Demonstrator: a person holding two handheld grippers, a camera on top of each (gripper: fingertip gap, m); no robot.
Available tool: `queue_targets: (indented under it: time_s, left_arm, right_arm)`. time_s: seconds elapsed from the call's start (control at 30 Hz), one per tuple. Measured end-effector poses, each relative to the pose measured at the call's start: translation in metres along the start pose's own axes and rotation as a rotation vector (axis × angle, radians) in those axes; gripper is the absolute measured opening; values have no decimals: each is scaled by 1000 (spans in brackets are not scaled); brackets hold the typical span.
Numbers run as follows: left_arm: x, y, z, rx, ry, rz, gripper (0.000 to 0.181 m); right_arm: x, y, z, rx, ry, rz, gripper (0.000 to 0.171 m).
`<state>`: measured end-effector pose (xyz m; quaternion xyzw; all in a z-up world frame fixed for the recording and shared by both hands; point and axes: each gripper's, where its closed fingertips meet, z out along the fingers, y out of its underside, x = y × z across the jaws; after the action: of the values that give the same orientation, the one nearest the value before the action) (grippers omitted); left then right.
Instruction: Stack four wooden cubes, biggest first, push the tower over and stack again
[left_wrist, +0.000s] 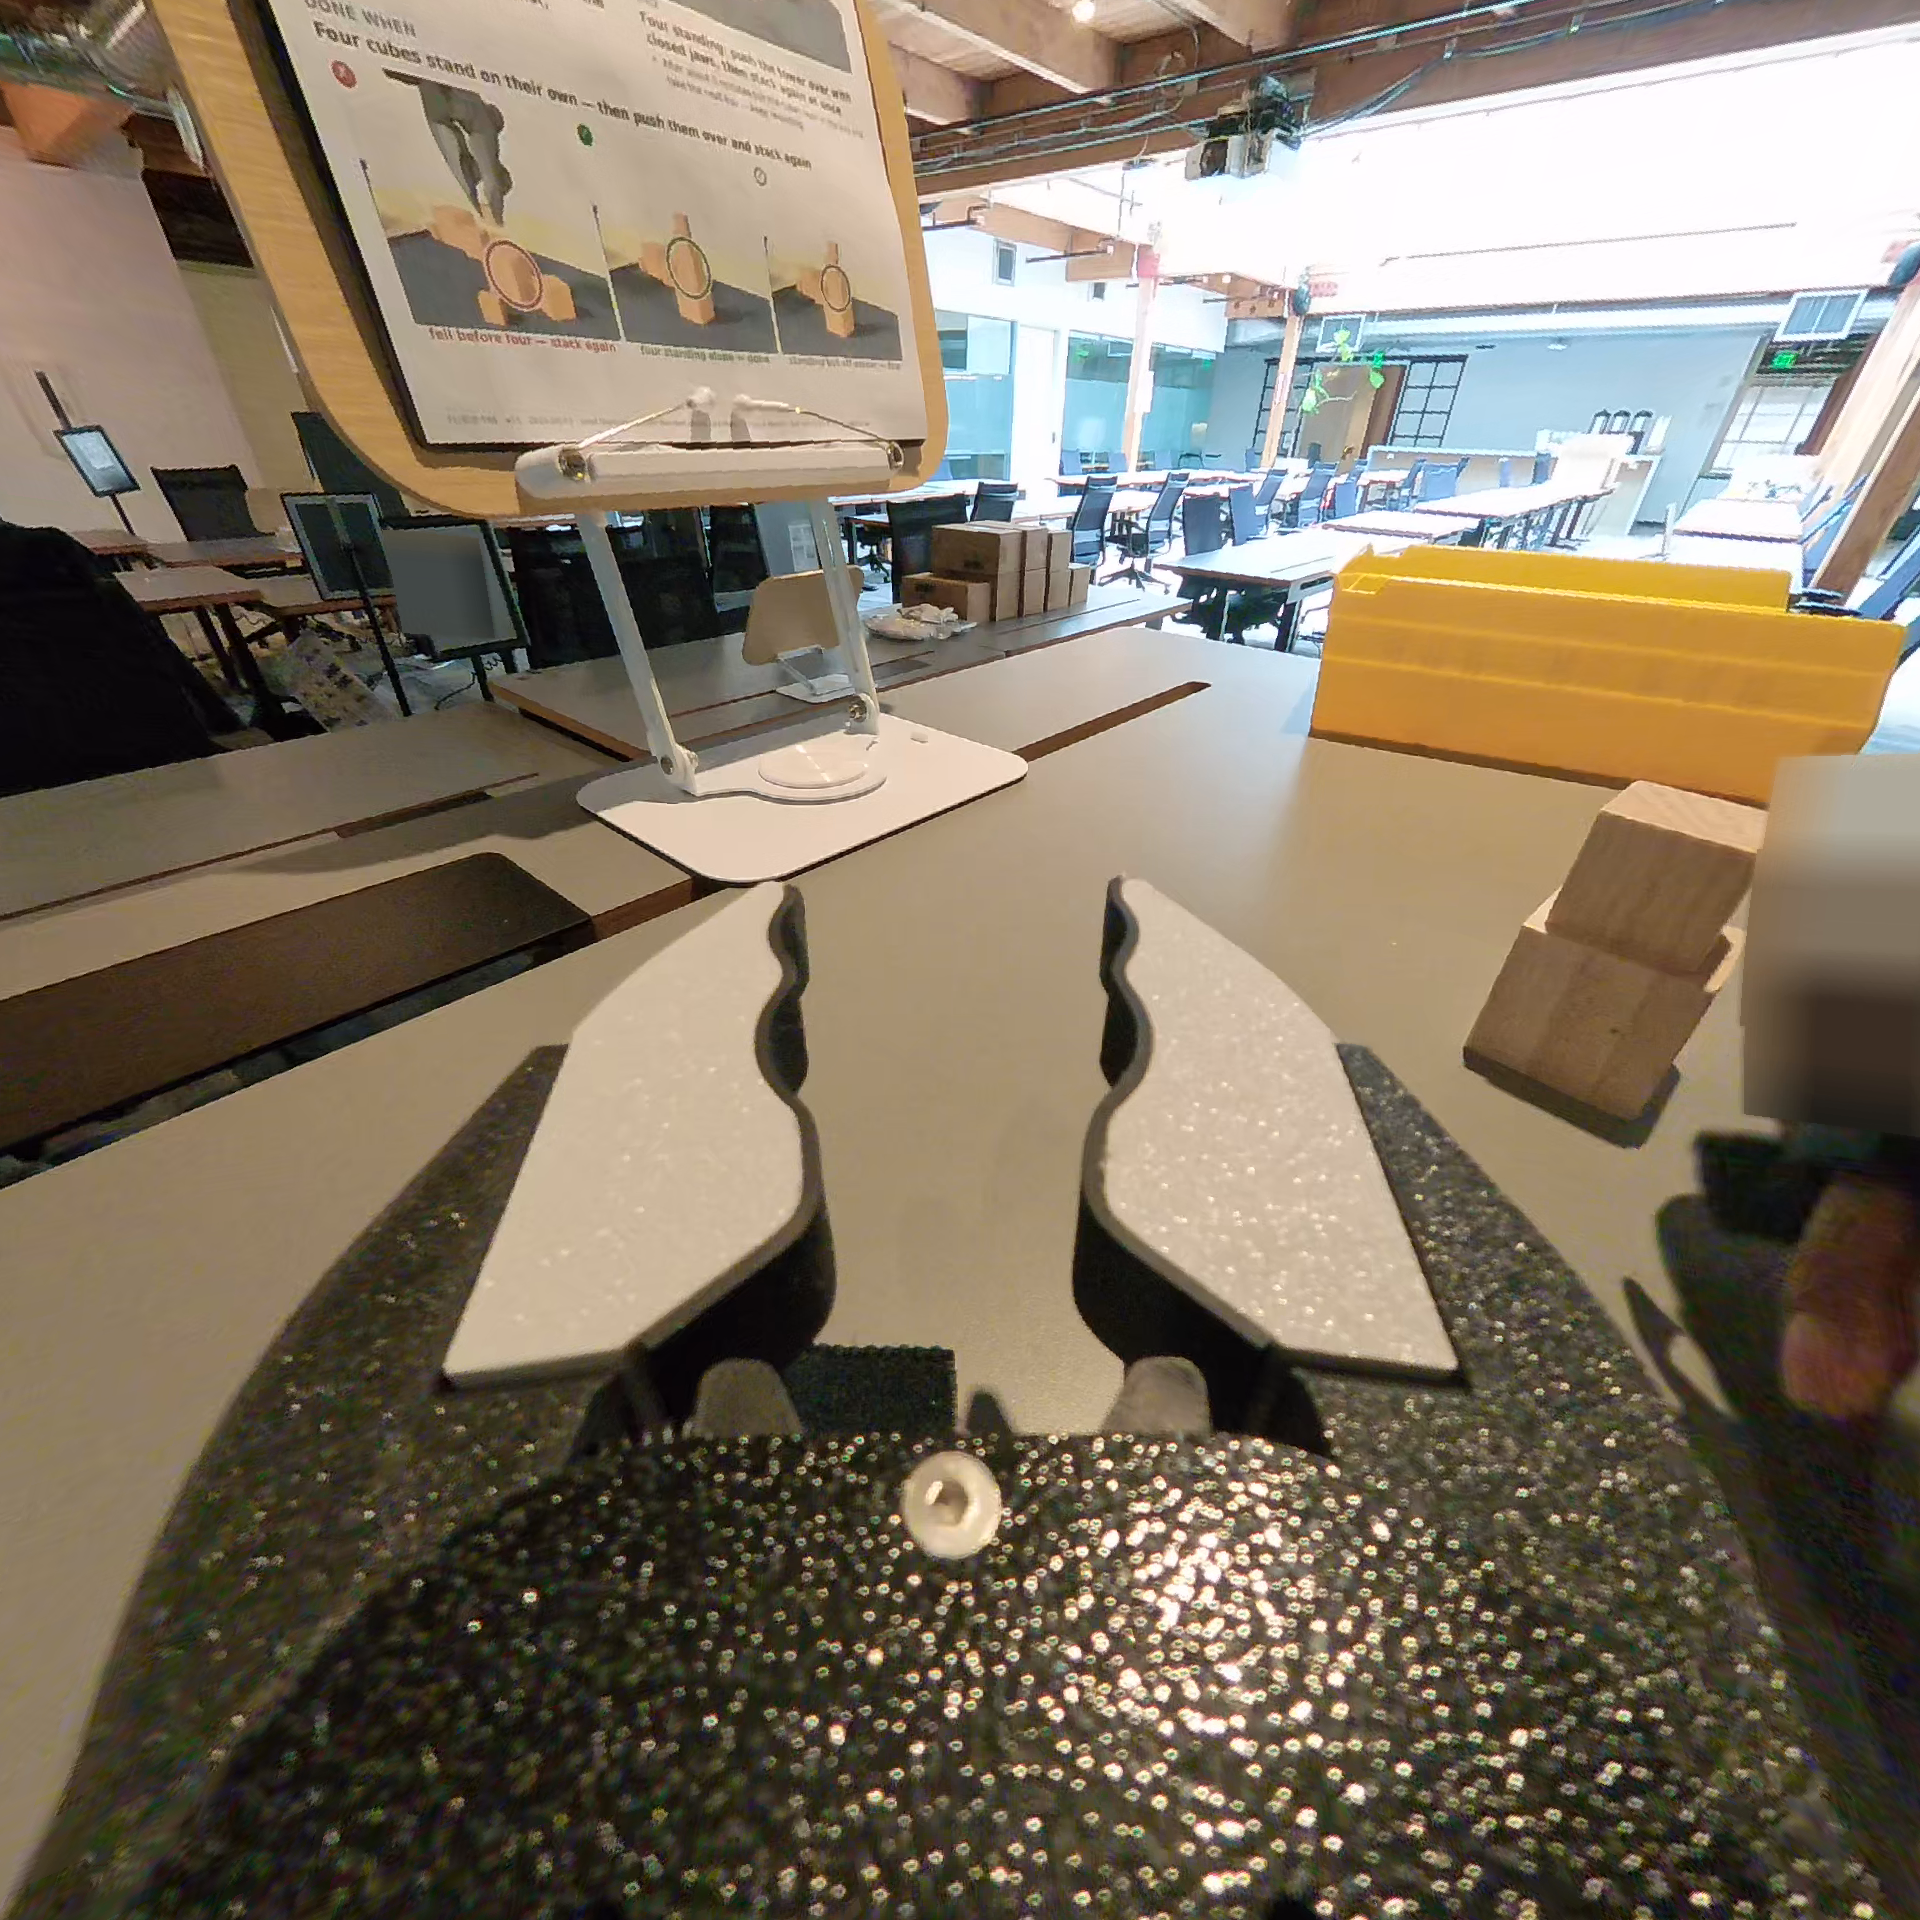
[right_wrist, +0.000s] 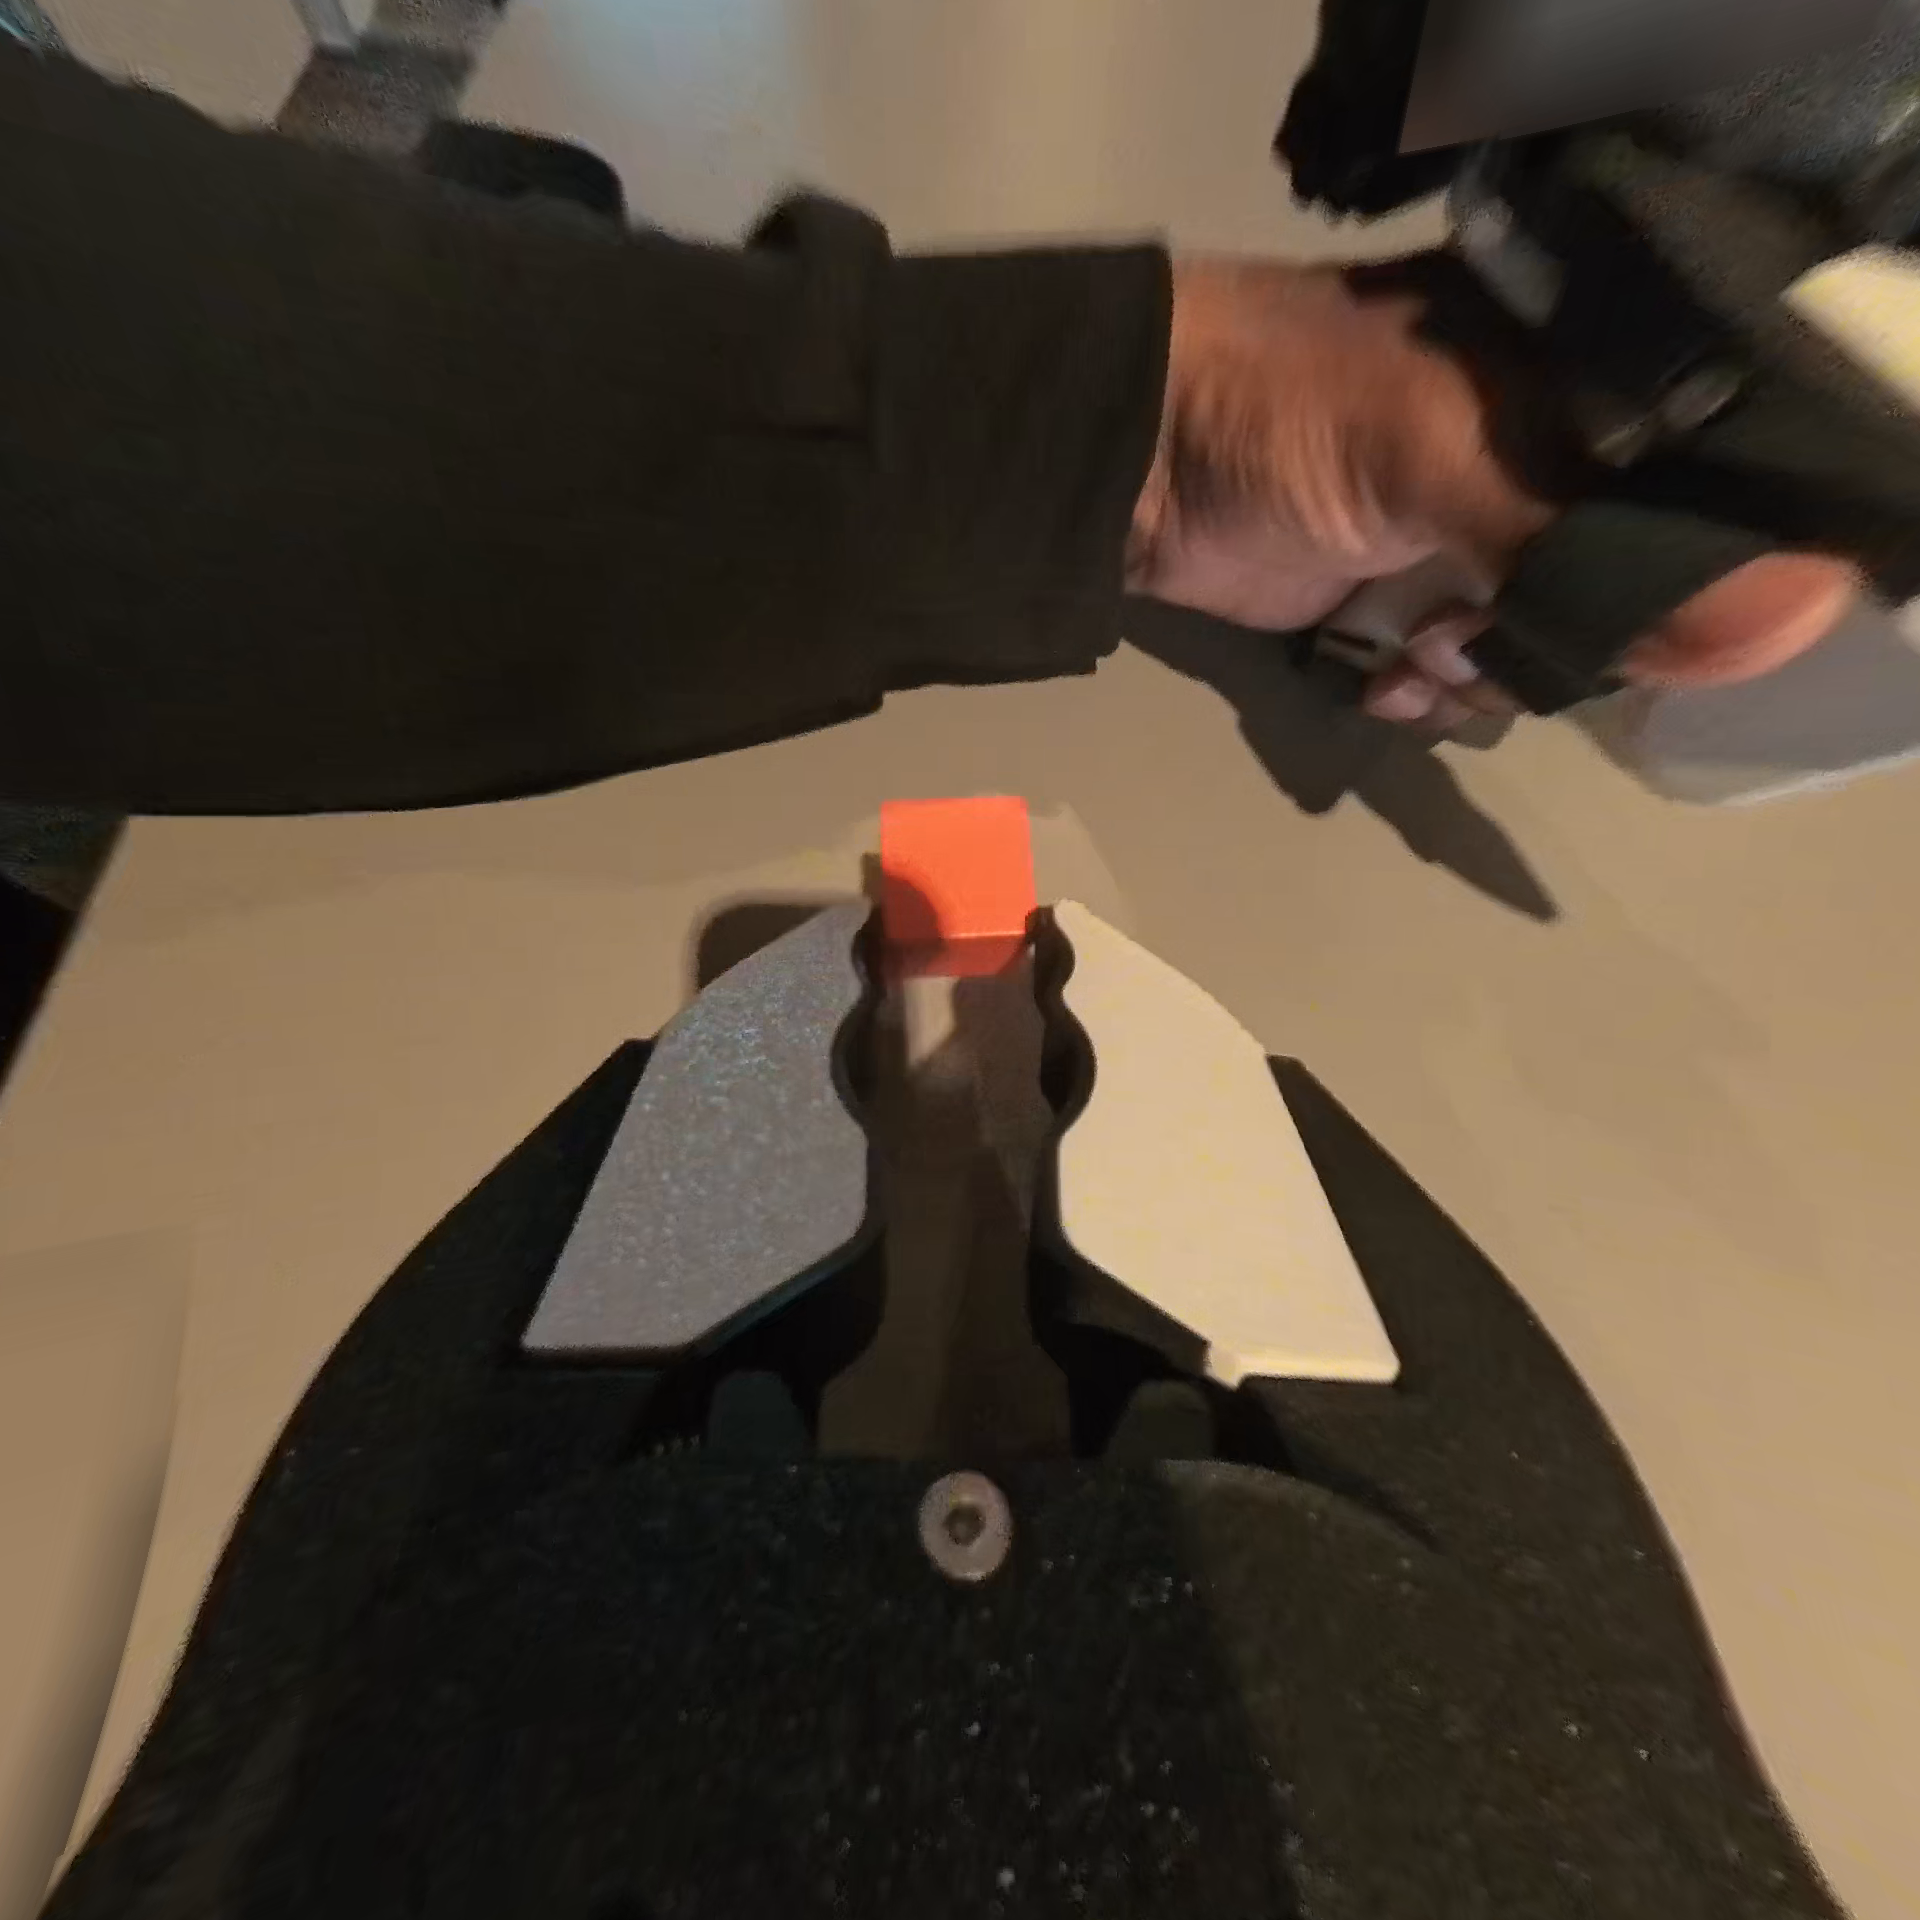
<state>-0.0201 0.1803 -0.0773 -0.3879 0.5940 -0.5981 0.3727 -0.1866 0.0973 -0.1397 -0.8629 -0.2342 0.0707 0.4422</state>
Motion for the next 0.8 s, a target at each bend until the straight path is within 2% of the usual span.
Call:
queue_targets:
  time_s: [0.17,0.27,0.37,0.5,0.8]
  left_arm:
    - [1,0,0,-2,3,3,53]
    - [1,1,1,-10,5,1,53]
    - [1,2,2,-20,8,0,53]
    - [2,3,3,-29,8,11,52]
    - [5,4,3,-33,7,34,52]
  right_arm:
    - [14,-18,-92,34,98,-62,27]
    - [43,4,-152,19,170,-20,27]
    - [63,35,-193,23,192,60,27]
    - [69,59,-208,24,165,106,27]
    - [75,79,-194,-44,147,133,27]
